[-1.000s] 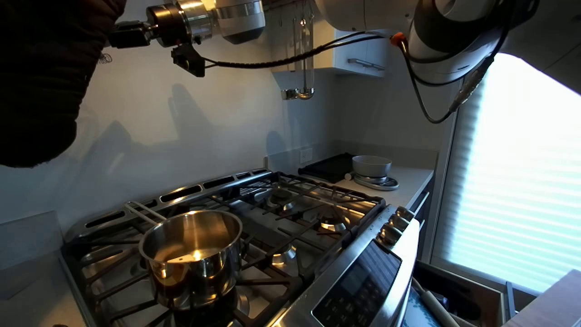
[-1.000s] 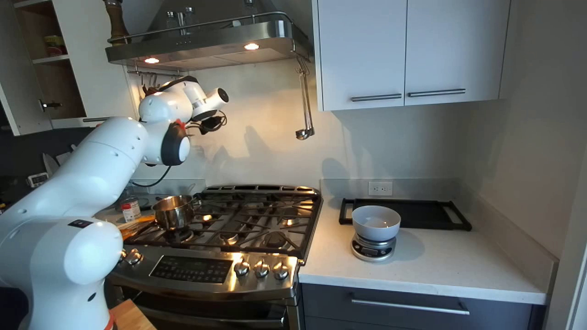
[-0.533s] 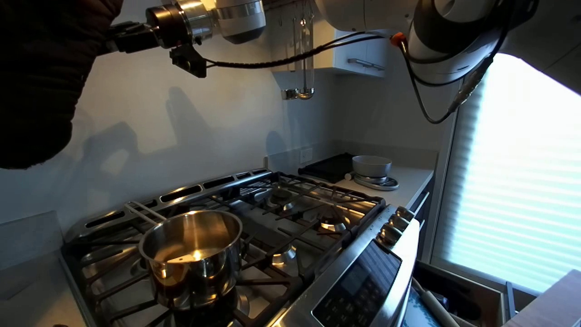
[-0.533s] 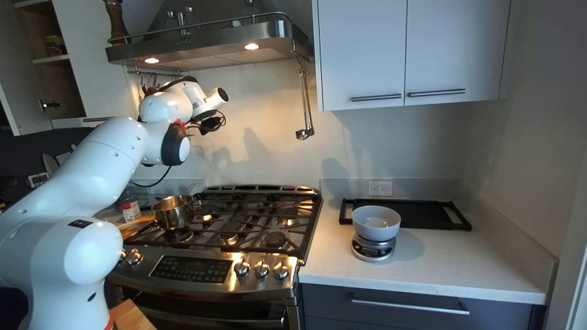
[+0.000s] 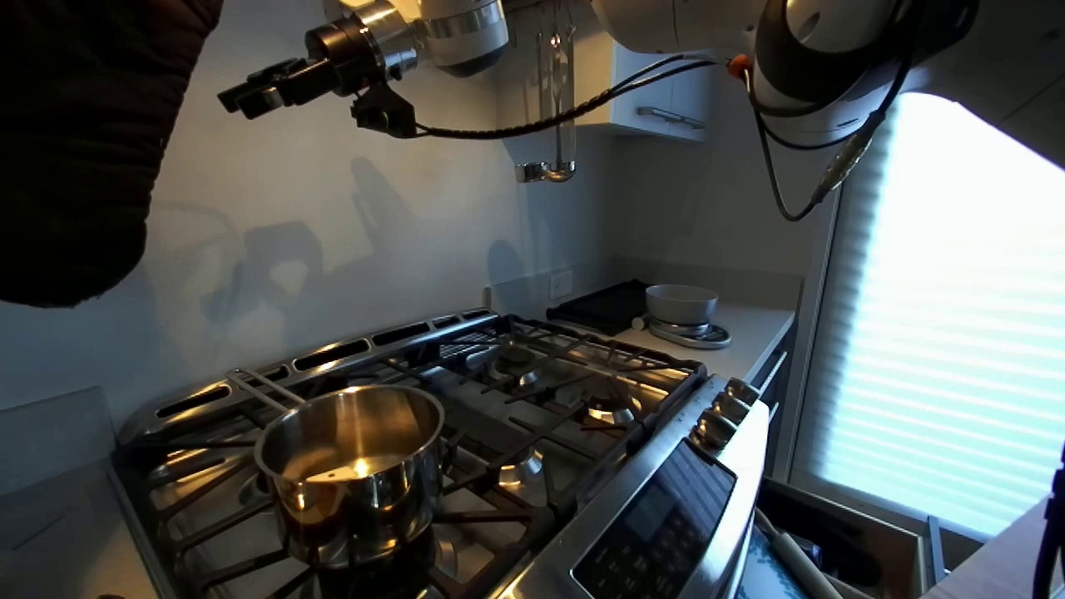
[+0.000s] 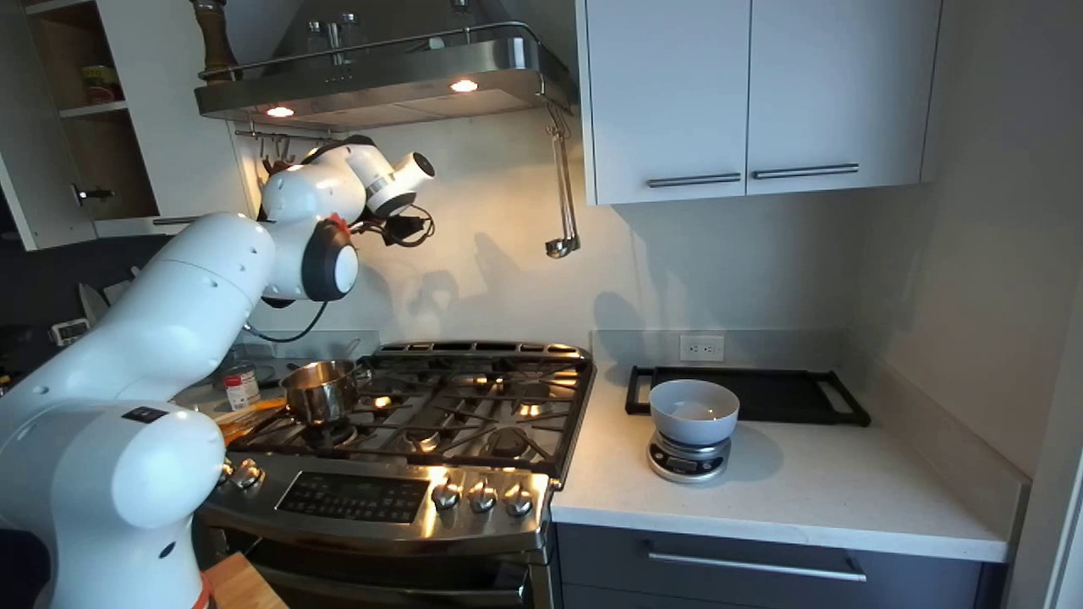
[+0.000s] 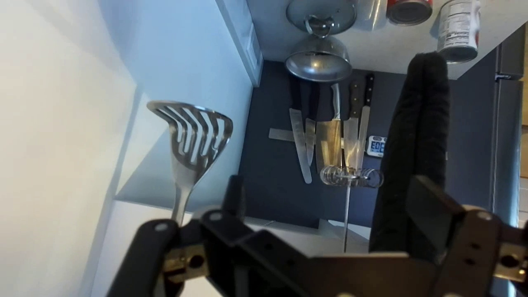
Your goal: Hang the masher on the hook above the stove.
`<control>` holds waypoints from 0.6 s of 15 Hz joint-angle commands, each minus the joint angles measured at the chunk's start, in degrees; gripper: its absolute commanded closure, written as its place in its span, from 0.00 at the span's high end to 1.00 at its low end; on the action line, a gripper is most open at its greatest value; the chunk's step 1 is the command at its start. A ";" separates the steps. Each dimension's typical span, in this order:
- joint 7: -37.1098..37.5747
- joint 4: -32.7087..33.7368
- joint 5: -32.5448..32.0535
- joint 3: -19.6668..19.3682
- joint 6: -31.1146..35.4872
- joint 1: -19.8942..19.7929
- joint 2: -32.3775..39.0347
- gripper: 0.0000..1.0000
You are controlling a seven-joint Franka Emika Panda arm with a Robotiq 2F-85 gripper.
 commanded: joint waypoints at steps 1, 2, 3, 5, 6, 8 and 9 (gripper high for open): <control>8.13 -5.53 -4.65 -4.58 -2.77 0.25 -5.70 1.00; 10.41 -6.67 -5.63 -5.49 -4.02 0.60 -7.06 1.00; 12.43 -8.18 -6.67 -6.38 -4.87 0.89 -8.65 1.00; 17.81 -11.77 -7.83 -7.64 -6.04 1.61 -12.30 1.00; 20.28 -13.96 -8.58 -8.38 -5.66 2.18 -14.17 1.00; 24.75 -19.55 -8.83 -9.21 -4.49 2.78 -17.85 1.00; 26.86 -21.78 -8.46 -9.45 -4.38 2.76 -19.08 1.00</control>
